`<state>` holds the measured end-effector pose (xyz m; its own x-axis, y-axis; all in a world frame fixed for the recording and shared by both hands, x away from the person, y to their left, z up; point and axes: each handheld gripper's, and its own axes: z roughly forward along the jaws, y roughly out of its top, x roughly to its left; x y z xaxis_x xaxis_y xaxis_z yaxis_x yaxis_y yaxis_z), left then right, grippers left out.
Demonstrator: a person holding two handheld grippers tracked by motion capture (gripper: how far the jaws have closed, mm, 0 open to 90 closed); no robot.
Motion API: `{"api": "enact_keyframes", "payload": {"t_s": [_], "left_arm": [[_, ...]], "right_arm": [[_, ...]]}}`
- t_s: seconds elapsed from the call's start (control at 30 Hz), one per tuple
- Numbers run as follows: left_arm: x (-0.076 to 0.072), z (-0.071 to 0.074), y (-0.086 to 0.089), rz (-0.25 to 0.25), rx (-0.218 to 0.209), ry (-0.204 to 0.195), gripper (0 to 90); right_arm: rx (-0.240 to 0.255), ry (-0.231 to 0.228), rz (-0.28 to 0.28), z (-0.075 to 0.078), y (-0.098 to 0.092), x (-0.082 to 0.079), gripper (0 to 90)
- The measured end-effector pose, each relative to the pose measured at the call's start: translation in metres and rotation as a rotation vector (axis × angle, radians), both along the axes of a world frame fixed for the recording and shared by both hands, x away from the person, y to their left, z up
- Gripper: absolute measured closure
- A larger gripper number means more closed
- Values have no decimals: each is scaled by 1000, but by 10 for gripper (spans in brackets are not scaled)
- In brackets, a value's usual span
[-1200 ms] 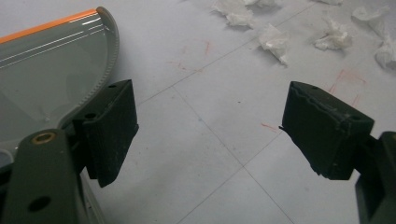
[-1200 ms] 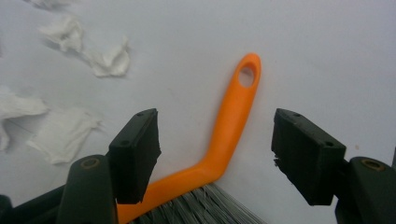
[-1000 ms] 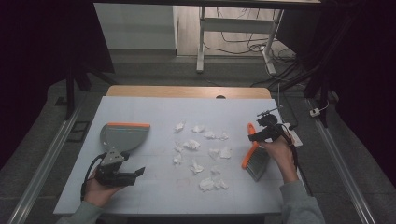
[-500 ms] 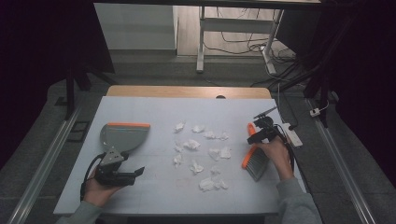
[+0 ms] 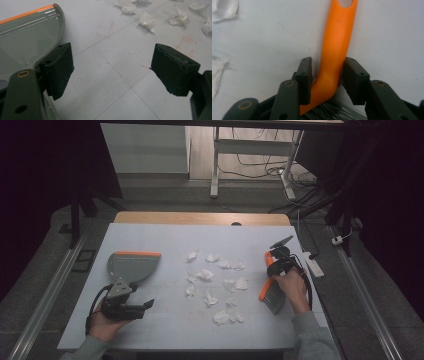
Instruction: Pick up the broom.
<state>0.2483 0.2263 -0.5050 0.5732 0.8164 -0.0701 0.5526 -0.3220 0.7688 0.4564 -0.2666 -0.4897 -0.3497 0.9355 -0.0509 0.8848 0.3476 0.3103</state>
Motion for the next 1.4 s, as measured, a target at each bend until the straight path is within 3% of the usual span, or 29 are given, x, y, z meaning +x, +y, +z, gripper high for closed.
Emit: {"api": "enact_keyframes", "payload": {"t_s": [0.07,0.37,0.47,0.67,0.8,1.0,1.1,1.13,1.17,1.23,1.27,1.3,1.4], "left_arm": [[-1,0,1,2,0,-1,195],[-2,1,2,3,-2,-7,194],[-1,1,3,7,-4,-7,195],[-1,1,3,8,-4,-8,194],[-2,1,3,8,-4,-12,194],[-2,2,3,10,-8,-18,194],[-2,2,3,11,-10,-21,194],[-2,2,3,11,-10,-21,194],[-2,2,3,11,-11,-22,194],[-2,2,3,11,-11,-24,194],[-2,2,3,10,-10,-24,194],[-2,2,3,11,-10,-24,194],[-2,2,3,10,-11,-26,194]], "right_arm": [[15,-12,-8,0,-1,-2,692],[24,-51,24,-2,-4,-7,700],[78,-81,40,-1,-12,-9,701],[126,-156,61,9,-22,-15,701],[203,-216,69,19,-33,-19,703],[256,-284,83,29,-39,-24,703],[323,-337,95,38,-45,-29,703],[323,-337,95,38,-45,-29,703],[370,-349,106,43,-48,-31,704],[405,-357,117,47,-50,-32,704],[430,-384,113,49,-52,-33,704],[430,-384,113,49,-52,-33,704],[498,-390,152,52,-55,-34,704]]}}
